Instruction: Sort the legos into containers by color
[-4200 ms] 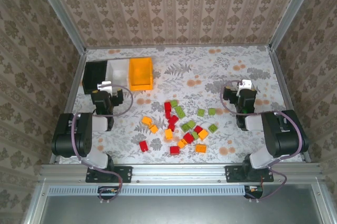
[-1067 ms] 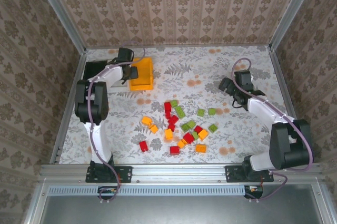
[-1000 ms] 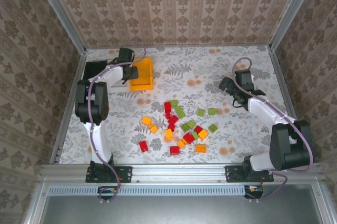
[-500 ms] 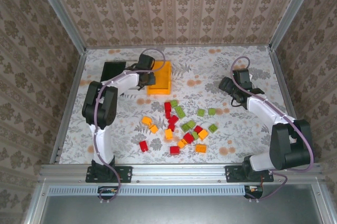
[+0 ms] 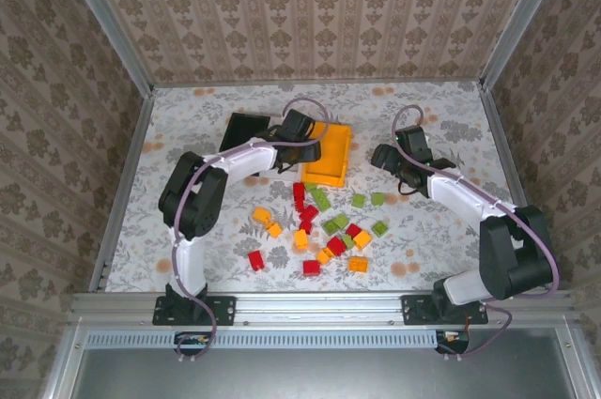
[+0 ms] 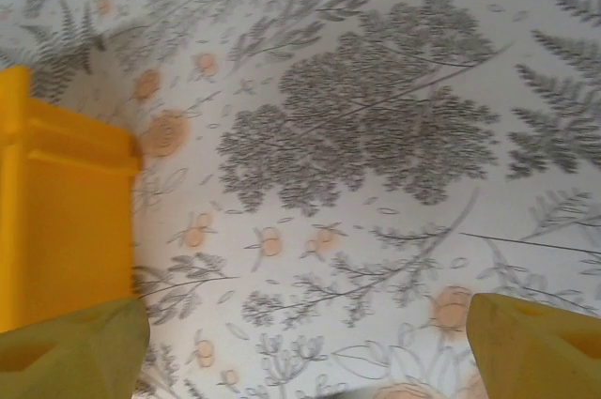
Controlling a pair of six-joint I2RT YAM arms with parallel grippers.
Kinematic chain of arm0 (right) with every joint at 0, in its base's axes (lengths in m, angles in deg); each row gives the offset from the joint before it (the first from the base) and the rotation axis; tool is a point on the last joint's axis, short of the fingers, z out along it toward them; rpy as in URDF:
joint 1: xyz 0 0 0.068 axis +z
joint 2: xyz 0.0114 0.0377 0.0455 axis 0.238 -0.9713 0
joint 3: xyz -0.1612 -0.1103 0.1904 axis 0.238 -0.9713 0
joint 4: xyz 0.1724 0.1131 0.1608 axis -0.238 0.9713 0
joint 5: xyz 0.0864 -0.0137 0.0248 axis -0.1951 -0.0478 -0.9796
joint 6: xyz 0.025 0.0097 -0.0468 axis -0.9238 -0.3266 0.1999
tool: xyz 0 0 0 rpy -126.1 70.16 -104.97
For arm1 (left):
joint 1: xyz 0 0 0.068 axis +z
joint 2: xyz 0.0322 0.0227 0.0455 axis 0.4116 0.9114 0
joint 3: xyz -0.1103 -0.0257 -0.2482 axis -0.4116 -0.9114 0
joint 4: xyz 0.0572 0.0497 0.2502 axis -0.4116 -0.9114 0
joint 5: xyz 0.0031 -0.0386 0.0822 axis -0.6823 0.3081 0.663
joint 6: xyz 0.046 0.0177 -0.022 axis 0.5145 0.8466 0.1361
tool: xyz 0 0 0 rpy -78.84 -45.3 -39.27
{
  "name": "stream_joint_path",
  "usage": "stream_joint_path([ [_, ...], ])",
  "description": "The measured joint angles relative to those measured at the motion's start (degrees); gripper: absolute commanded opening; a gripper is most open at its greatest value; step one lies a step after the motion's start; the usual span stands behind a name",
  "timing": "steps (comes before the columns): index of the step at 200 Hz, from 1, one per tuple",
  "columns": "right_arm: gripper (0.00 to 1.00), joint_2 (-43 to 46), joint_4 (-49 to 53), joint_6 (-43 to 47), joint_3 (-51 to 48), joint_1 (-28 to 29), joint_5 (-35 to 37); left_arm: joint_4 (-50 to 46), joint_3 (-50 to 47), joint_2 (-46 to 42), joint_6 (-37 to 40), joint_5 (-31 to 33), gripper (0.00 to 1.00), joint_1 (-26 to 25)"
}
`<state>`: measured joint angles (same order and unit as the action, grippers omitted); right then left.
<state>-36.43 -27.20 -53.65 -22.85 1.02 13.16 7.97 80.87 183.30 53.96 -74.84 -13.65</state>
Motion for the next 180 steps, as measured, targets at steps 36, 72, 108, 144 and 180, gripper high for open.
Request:
stream_joint_path([
  [36, 0.92, -2.93, -2.93, 0.02, 1.51, 4.79, -2.32, 0.31, -1.79, -9.55, 0.87, 1.22, 1.00, -0.76],
  [72, 0.86, -8.94, -4.09, -0.02, 6.29, 8.41, -3.58, 1.46, -6.08, -26.27, 7.52, 12.90, 1.00, -6.36],
  [108, 0.71, -14.82, -3.74, 0.26, 10.62, 8.68, -3.67, 10.91, -15.63, -41.40, 18.64, 23.98, 1.00, -11.15],
  [144, 0.57, -21.24, -1.62, 1.60, 16.57, 8.68, -3.80, 13.81, -26.86, -51.32, 20.90, 28.92, 1.00, -10.23],
  [180, 0.39, -24.09, 0.96, 3.58, 19.87, 8.68, -3.78, 12.26, -33.99, -62.05, 18.01, 29.77, 1.00, -5.57],
])
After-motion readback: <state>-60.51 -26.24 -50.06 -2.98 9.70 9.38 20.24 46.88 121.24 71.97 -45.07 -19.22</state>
